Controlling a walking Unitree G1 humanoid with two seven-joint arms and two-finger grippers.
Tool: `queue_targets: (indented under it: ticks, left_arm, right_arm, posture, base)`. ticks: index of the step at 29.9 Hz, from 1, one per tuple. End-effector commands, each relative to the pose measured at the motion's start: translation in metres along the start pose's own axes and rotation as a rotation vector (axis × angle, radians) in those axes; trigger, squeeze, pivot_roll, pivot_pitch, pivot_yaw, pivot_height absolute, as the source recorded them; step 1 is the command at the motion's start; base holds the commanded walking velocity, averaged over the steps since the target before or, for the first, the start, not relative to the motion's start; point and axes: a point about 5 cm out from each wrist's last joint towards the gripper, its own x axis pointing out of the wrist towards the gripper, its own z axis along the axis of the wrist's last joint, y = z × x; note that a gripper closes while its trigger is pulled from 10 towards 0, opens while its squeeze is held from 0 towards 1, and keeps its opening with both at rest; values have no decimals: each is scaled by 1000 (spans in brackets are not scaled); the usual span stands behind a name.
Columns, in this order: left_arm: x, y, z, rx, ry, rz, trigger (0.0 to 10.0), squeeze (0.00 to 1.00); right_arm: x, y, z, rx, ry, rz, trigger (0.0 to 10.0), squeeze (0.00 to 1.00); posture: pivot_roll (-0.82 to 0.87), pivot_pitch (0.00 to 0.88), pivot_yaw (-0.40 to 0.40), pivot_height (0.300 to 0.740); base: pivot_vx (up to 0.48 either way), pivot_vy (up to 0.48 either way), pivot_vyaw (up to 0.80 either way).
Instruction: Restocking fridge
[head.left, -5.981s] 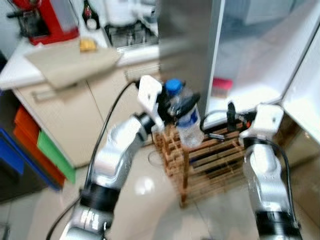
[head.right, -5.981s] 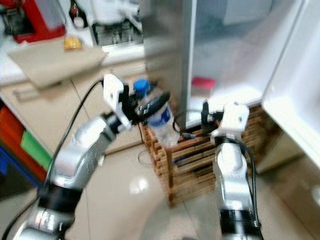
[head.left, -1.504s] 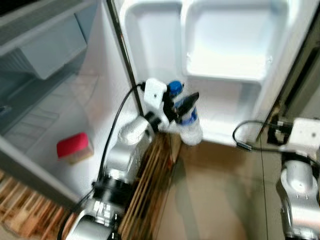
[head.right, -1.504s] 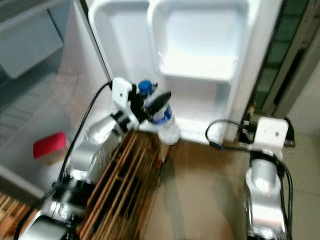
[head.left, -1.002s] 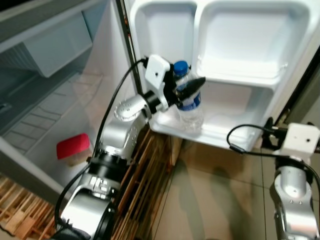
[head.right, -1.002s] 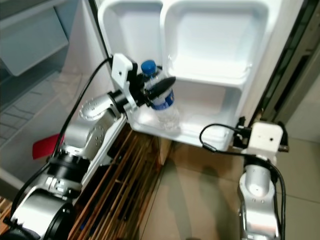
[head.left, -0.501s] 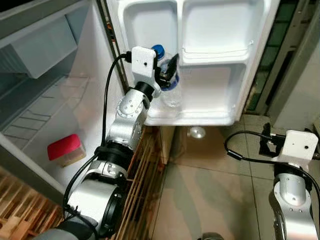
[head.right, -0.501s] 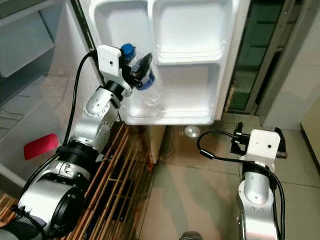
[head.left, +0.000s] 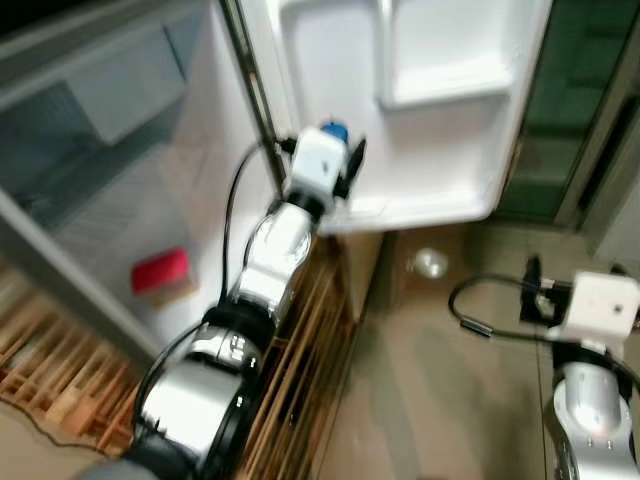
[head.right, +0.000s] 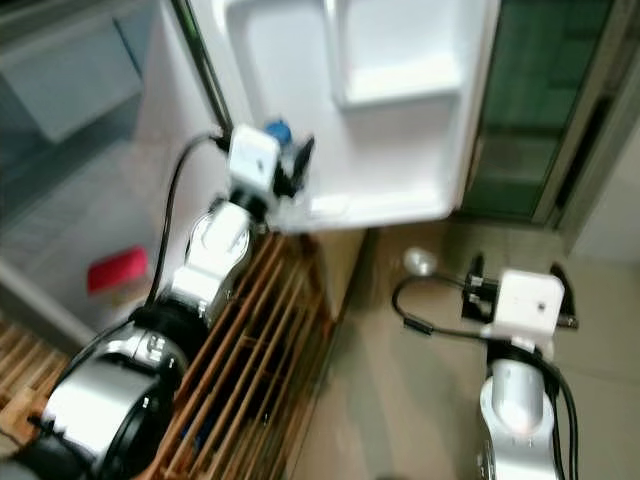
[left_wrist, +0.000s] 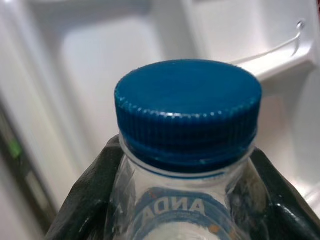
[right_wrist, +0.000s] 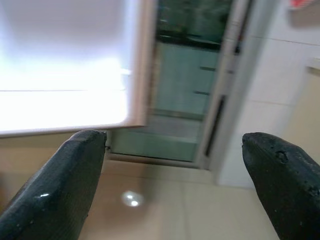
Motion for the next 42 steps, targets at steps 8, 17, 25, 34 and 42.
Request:
queue_targets:
  ticks: [8,17,25,34,42]
  left_arm:
    - [-9,-5,15,-155,-67,-8,10000,0]
    - [4,-53,28,-267,-84,-229,10000,0]
    - [5,-49,27,-356,-31,-199,10000,0]
    - [5,-28,21,-357,11,-120,10000,0]
    - [12,-14,28,-329,-15,-80,10000,0]
  right_arm:
    - [1,6,33,27,-133,38,10000,0]
    - [3,9,31,21,-128,42,10000,0]
    - [0,9,27,21,-109,36,10000,0]
    - [1,12,23,24,-90,57,10000,0]
    - [2,15,23,28,-90,70,10000,0]
  posture:
    - [-236,0,152,740]
    - [-253,0,167,740]
    - [-260,0,173,740]
    - [-249,0,165,740]
    - [-236,0,158,740]
  base:
    - [0,0,0]
    - [270,0,0]
    - [478,0,0]
    - [142,56,0]
    - [0,0,0]
